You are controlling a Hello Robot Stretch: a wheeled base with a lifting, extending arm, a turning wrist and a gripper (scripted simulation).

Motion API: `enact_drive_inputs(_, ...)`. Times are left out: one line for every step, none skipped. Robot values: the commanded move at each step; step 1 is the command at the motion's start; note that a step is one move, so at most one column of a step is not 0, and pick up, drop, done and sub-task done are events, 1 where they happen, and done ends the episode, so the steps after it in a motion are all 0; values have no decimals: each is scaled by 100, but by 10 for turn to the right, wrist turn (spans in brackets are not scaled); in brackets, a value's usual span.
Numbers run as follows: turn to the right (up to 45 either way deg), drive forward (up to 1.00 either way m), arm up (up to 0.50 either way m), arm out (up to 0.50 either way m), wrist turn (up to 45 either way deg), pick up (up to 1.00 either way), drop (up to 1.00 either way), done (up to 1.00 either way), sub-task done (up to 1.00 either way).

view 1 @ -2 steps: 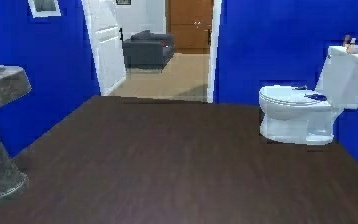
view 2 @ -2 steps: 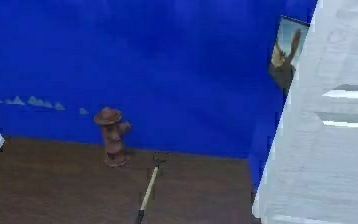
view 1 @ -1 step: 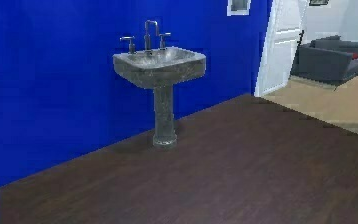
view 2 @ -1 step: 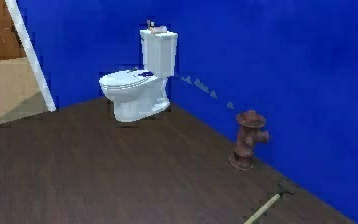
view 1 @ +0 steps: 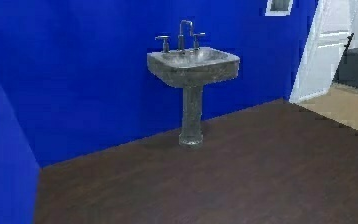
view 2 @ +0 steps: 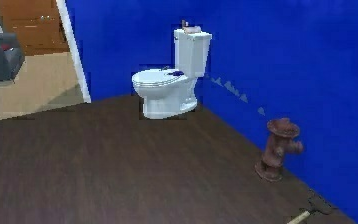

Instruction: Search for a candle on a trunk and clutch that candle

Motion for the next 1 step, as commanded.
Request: enact_drive_inputs(0,30,0,0,0,0,0,0,0)
